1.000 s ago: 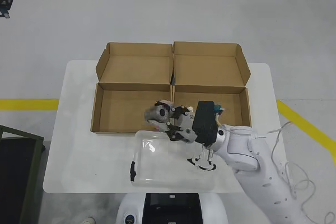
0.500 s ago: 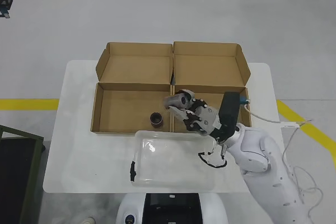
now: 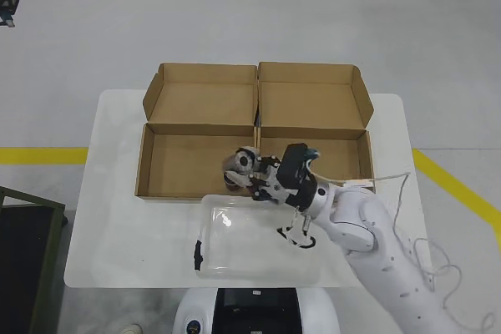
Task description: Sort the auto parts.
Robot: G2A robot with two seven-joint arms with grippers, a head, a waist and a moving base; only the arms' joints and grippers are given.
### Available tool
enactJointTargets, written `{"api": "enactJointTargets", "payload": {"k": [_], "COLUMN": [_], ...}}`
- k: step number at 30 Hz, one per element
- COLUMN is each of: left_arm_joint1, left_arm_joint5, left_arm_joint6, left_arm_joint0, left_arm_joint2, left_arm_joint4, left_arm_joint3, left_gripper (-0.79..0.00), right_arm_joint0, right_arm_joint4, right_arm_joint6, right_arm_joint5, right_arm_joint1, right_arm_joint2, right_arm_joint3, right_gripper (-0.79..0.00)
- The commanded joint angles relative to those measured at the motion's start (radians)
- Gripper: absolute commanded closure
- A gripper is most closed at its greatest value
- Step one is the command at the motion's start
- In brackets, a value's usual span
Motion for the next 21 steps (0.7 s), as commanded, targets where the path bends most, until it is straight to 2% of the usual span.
{"api": "enactJointTargets", "payload": {"k": [1,14,21], "left_arm_joint1": [0.0,0.0,0.0], "left_arm_joint5": [0.0,0.0,0.0], "left_arm_joint6": [0.0,0.0,0.0], "left_arm_joint0": [0.0,0.0,0.0], "left_arm_joint2": [0.0,0.0,0.0], "left_arm_joint4": [0.0,0.0,0.0], "left_arm_joint3": [0.0,0.0,0.0], "left_gripper": [-0.785,-0.785,-0.785], "right_arm_joint0": [0.032,0.235,0.341], "right_arm_joint4": [-0.032,-0.121,-0.156], "right_arm_joint6": [0.017,0.058,0.123], "right_arm_joint5": [0.002,0.022,0.067], "right_arm_joint1": [-0.006,-0.072,-0.115], "right_arm_joint2": [-0.037,-0.254,-0.338], "right_arm_joint3": [0.033,0.235,0.349], "right_gripper": [0.0,0.0,0.0]}}
